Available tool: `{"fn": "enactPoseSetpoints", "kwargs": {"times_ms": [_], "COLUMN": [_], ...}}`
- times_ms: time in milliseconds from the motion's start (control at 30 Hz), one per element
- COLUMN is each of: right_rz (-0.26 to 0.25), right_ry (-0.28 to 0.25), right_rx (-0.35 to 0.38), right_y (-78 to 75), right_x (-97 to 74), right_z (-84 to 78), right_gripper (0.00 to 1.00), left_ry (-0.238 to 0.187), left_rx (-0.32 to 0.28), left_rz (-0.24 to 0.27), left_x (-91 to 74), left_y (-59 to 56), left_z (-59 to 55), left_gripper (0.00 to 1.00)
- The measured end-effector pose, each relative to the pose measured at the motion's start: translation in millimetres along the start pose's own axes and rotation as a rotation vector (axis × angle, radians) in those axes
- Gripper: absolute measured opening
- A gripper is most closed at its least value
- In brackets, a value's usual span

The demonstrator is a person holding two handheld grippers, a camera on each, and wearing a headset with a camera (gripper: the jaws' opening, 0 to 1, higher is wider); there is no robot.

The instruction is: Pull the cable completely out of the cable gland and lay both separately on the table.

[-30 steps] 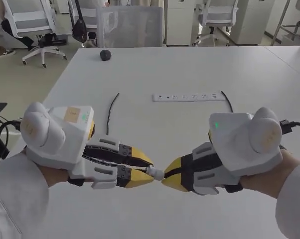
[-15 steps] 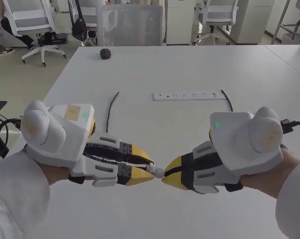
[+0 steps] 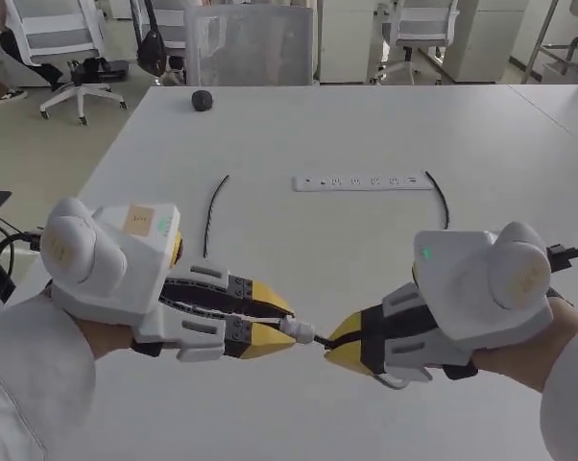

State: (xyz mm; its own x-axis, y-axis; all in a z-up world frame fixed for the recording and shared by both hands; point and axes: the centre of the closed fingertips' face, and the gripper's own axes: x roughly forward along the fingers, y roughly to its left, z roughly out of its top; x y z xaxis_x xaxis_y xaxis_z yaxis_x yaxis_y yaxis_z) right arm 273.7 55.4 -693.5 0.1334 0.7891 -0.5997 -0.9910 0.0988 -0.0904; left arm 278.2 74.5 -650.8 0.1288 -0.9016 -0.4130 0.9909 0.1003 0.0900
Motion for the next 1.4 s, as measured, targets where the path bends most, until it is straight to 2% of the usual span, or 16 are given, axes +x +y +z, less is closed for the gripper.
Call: {"fn": "enactPoseSetpoints", "kwargs": {"times_ms": [333, 667, 1067, 1400], "right_rz": [-0.004, -0.012, -0.031, -0.037], "right_ry": [0.089, 0.147, 0.240, 0.253], "right_rx": [0.028, 0.081, 0.134, 0.173], "right_y": [-0.4, -4.6, -13.0, -14.7], "right_x": [-1.8, -4.0, -20.2, -26.0], "right_z": [-42.6, -78.4, -124.8, -130.1], "right_gripper": [0.00, 0.00, 0.00, 0.01], "left_ry": [-0.001, -0.005, -0.008, -0.008], "left_rx": [-0.012, -0.012, -0.013, -0.009], "left_rz": [0.008, 0.013, 0.018, 0.016], "left_x": [0.0, -1.0, -1.1, 1.9], "left_y": [0.4, 1.2, 3.6, 3.5], "left_z": [-4.3, -4.3, -5.4, -3.6], "left_gripper": [0.14, 0.14, 0.14, 0.14]}}
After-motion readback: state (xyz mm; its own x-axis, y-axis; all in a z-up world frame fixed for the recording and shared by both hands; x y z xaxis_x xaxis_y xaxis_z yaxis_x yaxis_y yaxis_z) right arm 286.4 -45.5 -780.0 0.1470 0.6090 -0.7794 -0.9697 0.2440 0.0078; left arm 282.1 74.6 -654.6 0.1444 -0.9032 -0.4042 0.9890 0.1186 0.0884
